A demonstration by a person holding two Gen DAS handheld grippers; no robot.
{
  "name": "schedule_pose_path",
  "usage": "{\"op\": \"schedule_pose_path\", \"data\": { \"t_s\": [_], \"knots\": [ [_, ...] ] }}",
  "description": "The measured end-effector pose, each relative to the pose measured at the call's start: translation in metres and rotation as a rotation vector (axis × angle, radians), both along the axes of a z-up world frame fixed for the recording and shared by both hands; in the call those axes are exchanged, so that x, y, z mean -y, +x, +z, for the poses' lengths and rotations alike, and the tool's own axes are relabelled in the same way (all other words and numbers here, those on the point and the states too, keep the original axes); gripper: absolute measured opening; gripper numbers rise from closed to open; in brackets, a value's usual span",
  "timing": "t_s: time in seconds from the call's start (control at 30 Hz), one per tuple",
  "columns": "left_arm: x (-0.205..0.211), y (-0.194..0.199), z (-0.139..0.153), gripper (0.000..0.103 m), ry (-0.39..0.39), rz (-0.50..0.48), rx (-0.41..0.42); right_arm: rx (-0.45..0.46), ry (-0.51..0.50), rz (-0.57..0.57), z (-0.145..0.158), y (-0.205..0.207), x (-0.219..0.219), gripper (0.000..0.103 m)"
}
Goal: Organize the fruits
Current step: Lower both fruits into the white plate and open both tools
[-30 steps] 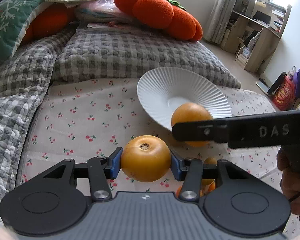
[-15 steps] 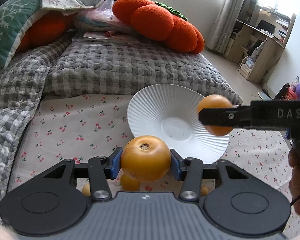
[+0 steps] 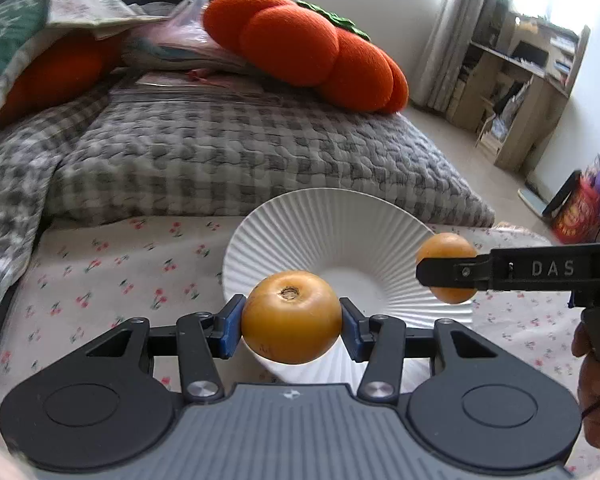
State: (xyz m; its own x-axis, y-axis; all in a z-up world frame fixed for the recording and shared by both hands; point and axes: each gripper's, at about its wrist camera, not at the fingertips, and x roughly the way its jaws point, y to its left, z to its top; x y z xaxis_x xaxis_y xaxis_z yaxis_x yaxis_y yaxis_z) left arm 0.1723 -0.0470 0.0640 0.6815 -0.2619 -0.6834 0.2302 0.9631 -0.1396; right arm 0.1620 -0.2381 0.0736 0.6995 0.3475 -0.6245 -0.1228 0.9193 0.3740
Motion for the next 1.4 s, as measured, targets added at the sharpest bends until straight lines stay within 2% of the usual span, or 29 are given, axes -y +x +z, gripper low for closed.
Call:
{"op": "schedule_pose_path", "data": {
  "t_s": [0.4,0.5,0.6,0.73,0.87,0.93,1.1,1.13,1.3,1.4],
  "knots": [
    [0.044,0.032,-0.037,0.044,0.155,-0.098,0.02,-0.041,0.005,0.017,-0.021,0.042,-0.017,0.044],
    [0.048,0.035,-0.04,0.044,0.156,-0.105,0.035,-0.038,-0.091,-0.006,-0.026,0.05,-0.03,0.044],
    [0.053,0.039,-0.042,0.044,0.162,-0.107,0.06,-0.014,-0.121,-0.008,-0.025,0.053,-0.033,0.044],
    [0.056,0.044,-0.045,0.044,0.159,-0.105,0.079,-0.002,-0.101,-0.007,-0.026,0.054,-0.029,0.046],
    [0.062,0.043,-0.047,0.045,0.195,-0.11,0.099,-0.001,-0.102,-0.003,-0.026,0.056,-0.031,0.048],
    [0.062,0.042,-0.046,0.048,0.205,-0.112,0.1,-0.001,-0.103,-0.013,-0.025,0.055,-0.03,0.055],
    [0.056,0.037,-0.038,0.074,0.211,-0.087,0.104,0.033,-0.125,-0.031,-0.015,0.045,-0.028,0.069],
    [0.054,0.035,-0.035,0.075,0.203,-0.085,0.107,0.039,-0.136,-0.041,-0.012,0.042,-0.027,0.074],
    [0.036,0.022,-0.009,0.085,0.17,-0.053,0.123,0.039,-0.156,-0.092,-0.003,0.031,-0.021,0.079],
    [0.025,0.01,0.003,0.087,0.156,-0.027,0.123,0.054,-0.158,-0.111,0.005,0.021,-0.022,0.082]
  ]
}}
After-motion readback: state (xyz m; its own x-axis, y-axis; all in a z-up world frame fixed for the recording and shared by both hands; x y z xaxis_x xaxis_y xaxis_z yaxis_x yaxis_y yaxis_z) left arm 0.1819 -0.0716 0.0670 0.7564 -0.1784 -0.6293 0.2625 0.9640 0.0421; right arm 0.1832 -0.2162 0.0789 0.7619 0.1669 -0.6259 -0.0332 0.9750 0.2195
